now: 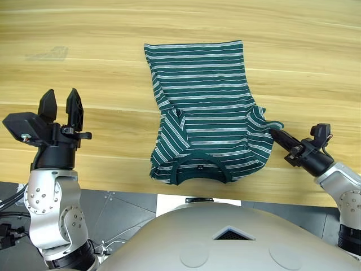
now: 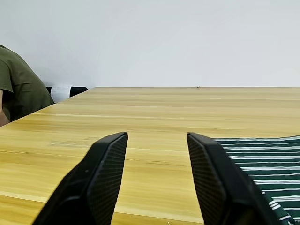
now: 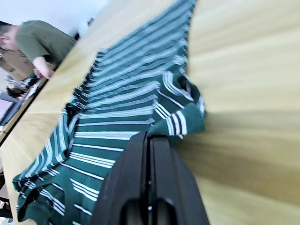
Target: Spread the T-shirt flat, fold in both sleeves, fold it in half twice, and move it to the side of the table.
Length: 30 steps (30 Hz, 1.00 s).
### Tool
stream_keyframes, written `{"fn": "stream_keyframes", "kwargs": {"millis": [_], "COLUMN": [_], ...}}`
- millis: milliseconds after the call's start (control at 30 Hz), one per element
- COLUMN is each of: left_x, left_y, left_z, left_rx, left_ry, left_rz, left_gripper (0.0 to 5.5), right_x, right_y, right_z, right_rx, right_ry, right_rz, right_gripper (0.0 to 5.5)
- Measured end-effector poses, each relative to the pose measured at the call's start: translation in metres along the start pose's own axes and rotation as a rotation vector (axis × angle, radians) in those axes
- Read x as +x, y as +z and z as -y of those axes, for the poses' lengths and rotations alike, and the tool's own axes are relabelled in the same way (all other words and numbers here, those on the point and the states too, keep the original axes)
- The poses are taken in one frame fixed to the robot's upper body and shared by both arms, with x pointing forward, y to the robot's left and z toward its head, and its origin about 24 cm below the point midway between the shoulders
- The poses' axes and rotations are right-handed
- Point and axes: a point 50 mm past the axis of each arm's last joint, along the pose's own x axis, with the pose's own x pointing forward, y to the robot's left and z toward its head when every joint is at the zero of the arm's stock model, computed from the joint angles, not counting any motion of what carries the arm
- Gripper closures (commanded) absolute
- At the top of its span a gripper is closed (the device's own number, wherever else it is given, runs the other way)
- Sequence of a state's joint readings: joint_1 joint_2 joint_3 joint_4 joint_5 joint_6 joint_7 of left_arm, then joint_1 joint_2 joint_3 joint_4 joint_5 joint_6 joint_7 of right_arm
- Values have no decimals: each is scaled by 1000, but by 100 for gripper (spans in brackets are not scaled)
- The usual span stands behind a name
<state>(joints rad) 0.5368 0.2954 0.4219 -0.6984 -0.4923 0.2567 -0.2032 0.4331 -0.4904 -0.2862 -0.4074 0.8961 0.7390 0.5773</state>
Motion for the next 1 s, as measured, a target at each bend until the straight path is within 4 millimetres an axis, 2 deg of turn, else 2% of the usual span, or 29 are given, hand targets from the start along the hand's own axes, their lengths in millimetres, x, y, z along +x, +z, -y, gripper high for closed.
{"fn": "stream_keyframes", "kwargs": {"millis": [133, 367, 700, 800, 900, 1000], "left_x": [0, 2, 3, 3, 2, 1], "left_y": [-1, -3, -6, -9, -10, -14], "left_z": [1, 7, 14, 19, 23, 31], "left_rx": [12, 54, 86, 96, 118, 158], "left_ry": [-5, -27, -58, -91, -122, -209], "left_rz": [-1, -5, 3, -8, -20, -36], "left_gripper": [314, 314, 314, 314, 274, 230], "right_x": [6, 13, 23, 28, 27, 19], "right_y": [-3, -26, -33, -38, -39, -40], "right_z": [-12, -26, -32, -38, -41, -56], "right_rx": [-74, -460, -522, -507, -471, -359], "right_ry": [79, 142, 196, 228, 266, 437], "right_rz": [-26, -167, -149, -146, -149, -166], "right_gripper": [546, 546, 546, 496, 445, 390]}}
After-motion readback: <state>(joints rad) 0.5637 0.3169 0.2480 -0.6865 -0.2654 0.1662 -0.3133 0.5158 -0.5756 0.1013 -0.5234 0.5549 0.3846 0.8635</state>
